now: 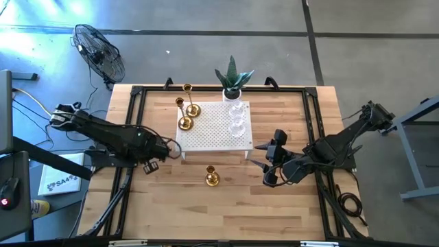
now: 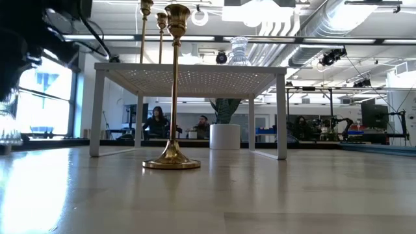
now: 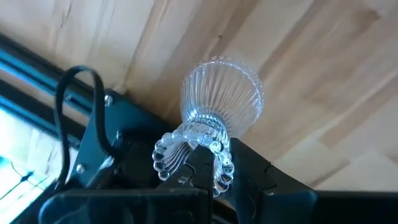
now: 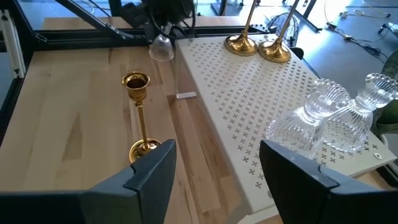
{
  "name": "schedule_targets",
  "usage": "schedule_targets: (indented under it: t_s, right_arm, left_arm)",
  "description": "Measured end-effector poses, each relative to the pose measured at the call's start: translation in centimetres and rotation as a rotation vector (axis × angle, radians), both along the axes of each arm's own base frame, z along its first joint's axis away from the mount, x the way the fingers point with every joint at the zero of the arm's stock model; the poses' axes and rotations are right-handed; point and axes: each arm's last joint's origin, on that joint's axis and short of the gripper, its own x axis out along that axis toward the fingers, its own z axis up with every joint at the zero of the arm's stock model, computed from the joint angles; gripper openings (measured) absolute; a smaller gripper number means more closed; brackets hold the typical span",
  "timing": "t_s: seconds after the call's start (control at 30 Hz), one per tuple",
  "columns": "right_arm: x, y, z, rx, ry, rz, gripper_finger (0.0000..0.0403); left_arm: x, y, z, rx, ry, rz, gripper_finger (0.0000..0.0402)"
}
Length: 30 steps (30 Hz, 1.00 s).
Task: Pick & Place candle stick holders
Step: Put the transparent candle holder on the shelf aligned with the other transparent candle holders
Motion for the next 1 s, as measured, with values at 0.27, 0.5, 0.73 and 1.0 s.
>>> schedule_targets:
  t_s: [0.27, 0.5, 0.73, 1.0]
  right_arm:
    - [0.0, 0.1, 0.0, 0.013, 0.008, 0.019, 0.0224]
    - [0.0, 0.1, 0.0, 0.014, 0.009, 0.019, 0.0225]
    - [0.0, 0.1, 0.0, 0.015, 0.006, 0.020, 0.0224]
    - [0.6, 0.4, 0.3, 0.045, -0.054, 0.025, 0.0225]
  left_arm:
    - [0.0, -2.3, 4.2, 0.000, -0.076, -0.012, 0.0023]
    - [-0.2, -4.3, 7.9, -0.082, -0.074, -0.023, 0.0023]
    - [1.5, -7.6, 11.5, -0.153, -0.154, -0.136, 0.0023]
    - [5.1, -11.0, 14.2, -0.120, -0.261, -0.403, 0.0023]
